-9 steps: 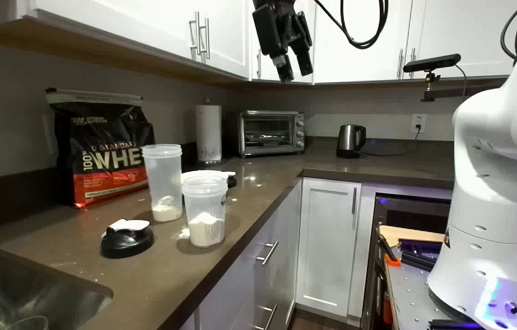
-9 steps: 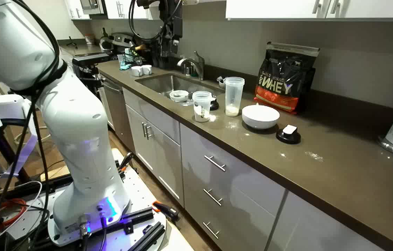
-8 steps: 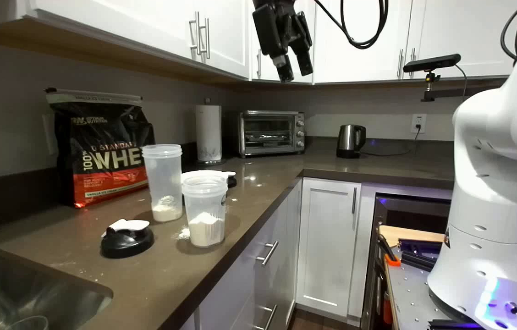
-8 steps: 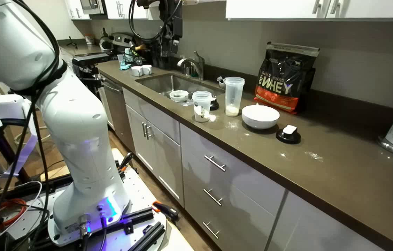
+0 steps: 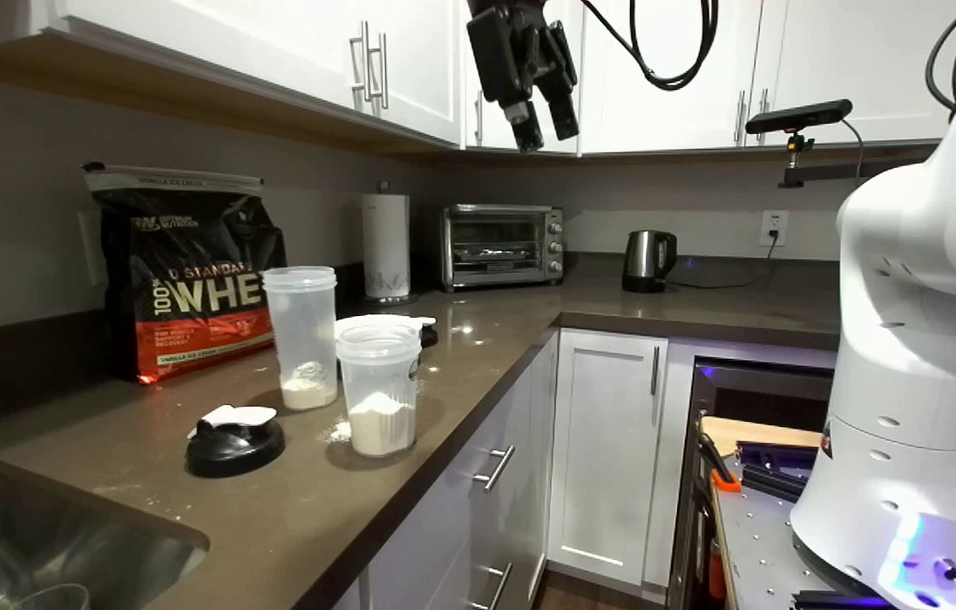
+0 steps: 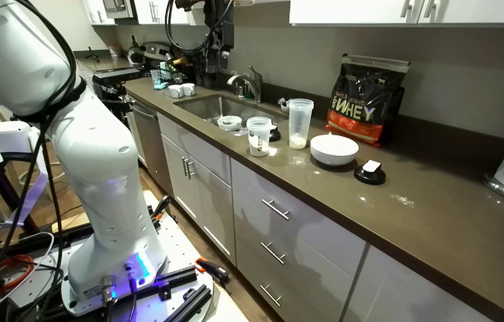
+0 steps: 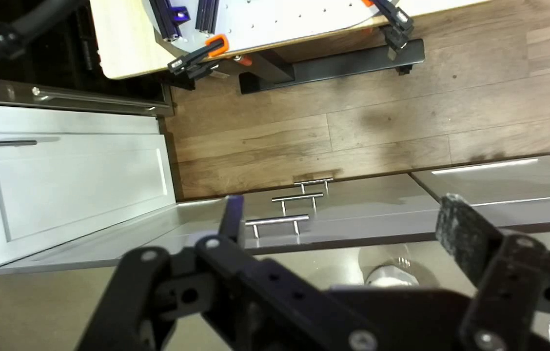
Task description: Move the taller clear cup to the right
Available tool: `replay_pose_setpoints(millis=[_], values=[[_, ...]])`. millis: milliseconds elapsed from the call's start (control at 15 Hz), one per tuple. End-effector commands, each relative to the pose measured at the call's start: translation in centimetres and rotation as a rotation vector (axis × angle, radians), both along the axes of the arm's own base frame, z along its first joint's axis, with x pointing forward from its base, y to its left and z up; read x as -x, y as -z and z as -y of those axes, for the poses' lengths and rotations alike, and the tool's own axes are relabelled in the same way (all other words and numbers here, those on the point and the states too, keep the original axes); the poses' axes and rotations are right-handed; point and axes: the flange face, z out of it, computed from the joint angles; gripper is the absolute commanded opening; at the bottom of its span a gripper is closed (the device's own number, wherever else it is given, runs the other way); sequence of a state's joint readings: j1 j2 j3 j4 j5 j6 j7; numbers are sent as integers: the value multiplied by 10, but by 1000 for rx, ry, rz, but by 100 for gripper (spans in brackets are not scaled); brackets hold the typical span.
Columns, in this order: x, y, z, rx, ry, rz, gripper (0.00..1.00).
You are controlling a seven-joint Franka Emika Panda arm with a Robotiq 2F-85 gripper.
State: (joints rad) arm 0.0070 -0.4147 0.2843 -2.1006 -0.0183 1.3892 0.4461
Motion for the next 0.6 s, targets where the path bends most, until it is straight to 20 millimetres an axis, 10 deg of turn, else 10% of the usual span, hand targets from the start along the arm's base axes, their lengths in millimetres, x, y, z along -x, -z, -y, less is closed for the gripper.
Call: replay_pose_setpoints(millis=[0,533], values=[[0,-1,0,0,0,-1,100],[-56,31,-22,-59,-62,122,100]])
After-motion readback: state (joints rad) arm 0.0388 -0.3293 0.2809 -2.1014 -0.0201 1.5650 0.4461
